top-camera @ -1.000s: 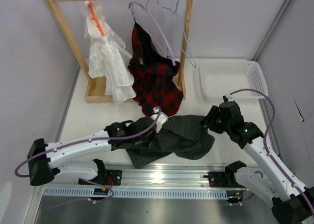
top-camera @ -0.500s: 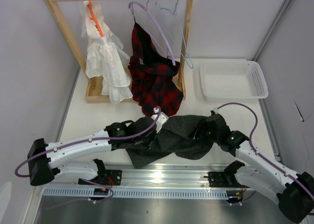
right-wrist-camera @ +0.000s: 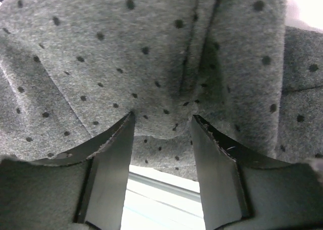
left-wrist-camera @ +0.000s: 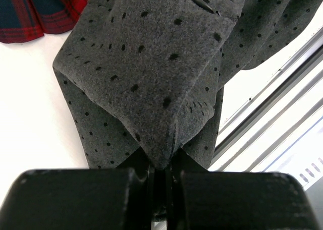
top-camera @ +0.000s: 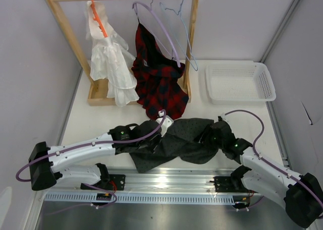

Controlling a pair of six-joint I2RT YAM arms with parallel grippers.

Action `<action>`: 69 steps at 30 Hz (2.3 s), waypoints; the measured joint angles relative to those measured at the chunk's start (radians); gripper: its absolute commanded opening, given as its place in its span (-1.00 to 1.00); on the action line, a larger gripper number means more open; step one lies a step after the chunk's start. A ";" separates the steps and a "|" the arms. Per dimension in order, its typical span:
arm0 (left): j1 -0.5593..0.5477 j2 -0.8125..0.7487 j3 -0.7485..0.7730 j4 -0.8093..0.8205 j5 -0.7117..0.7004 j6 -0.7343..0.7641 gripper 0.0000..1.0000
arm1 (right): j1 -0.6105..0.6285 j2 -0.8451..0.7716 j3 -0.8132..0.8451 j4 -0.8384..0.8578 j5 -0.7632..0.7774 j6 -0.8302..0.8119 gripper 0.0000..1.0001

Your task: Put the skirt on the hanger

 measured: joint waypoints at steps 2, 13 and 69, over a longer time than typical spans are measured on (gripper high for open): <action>0.000 0.002 0.000 0.000 0.002 0.000 -1.00 | 0.000 -0.008 -0.019 0.019 0.008 0.010 -0.09; 0.000 0.003 0.000 -0.007 -0.003 0.001 -1.00 | -0.015 -0.068 -0.025 0.042 0.048 0.028 -1.00; 0.322 0.013 -0.007 -0.087 0.291 -0.019 -0.64 | -0.478 -0.274 0.179 -0.297 -0.404 -0.146 -1.00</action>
